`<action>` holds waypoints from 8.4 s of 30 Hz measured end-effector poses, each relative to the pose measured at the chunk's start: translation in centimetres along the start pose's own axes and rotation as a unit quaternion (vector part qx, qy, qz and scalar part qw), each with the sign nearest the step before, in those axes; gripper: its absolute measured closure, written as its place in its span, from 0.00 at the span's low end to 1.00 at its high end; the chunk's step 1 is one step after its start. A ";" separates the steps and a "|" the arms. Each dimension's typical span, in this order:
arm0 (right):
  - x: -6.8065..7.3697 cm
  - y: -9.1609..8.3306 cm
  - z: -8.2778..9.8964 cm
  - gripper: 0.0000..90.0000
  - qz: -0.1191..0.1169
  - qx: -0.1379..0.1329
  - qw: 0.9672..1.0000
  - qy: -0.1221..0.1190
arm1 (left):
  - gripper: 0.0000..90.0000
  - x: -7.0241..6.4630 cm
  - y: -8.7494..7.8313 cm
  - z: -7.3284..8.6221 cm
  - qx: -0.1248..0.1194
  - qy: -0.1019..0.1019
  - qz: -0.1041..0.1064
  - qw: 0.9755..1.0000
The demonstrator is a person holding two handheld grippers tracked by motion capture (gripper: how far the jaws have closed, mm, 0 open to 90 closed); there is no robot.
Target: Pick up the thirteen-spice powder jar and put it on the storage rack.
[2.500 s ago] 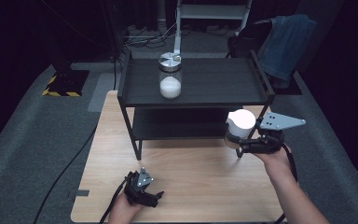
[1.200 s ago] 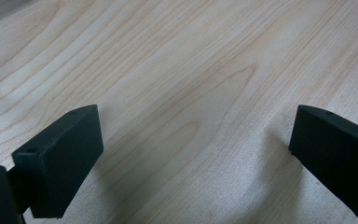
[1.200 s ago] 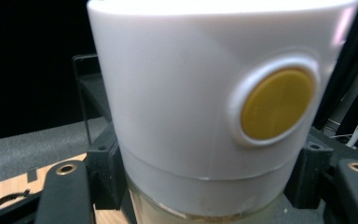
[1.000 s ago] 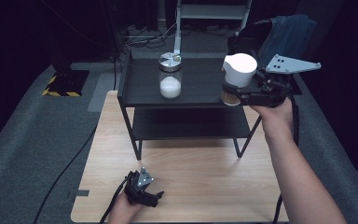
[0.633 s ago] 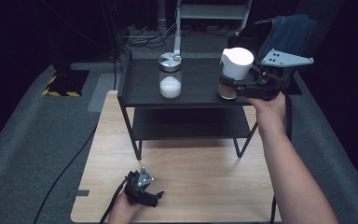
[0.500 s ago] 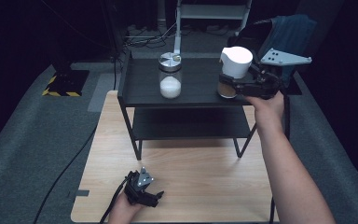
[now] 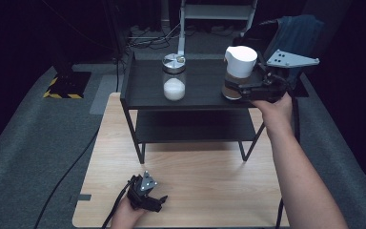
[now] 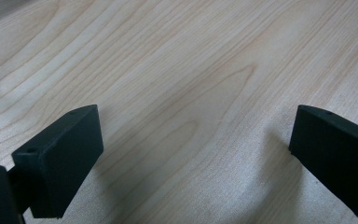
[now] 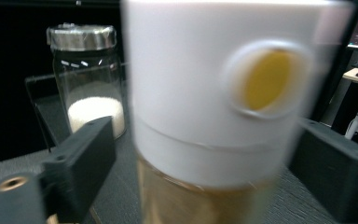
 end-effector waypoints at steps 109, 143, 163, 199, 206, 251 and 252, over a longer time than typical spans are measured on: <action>2.5 -2.0 27.9 0.03 -0.025 0.300 0.954 -0.009 | 0.03 -0.1 0.0 -0.1 0.001 0.001 0.000 1.000; 2.5 -2.0 27.9 0.03 -0.026 0.300 0.953 -0.008 | 0.03 -0.1 0.0 -0.1 0.001 0.001 0.000 1.000; 2.6 -2.1 27.9 0.03 -0.024 0.300 0.954 -0.007 | 0.03 0.0 0.0 -0.1 0.001 0.001 0.001 1.000; 2.7 -2.1 28.0 0.03 -0.023 0.300 0.954 -0.007 | 0.03 0.0 0.0 -0.1 0.001 0.001 0.000 1.000; 2.7 -2.1 28.0 0.03 -0.023 0.300 0.954 -0.007 | 0.03 -0.1 0.0 -0.1 0.001 0.001 0.000 1.000; 2.7 -2.1 28.0 0.03 -0.023 0.300 0.954 -0.007 | 0.03 -0.1 0.0 -0.1 0.001 0.001 0.000 1.000; 2.7 -2.1 28.0 0.03 -0.023 0.300 0.954 -0.007 | 0.03 0.0 0.0 -0.1 0.001 0.001 0.000 1.000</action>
Point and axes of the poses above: each handheld gripper's, and its own axes: y roughly forward along the jaws, z roughly out of its underside, x roughly to its left, the point moved 3 cm from there along y, roughly forward along the jaws, and after that the axes turned 7 degrees about y, right-handed, at the moved point
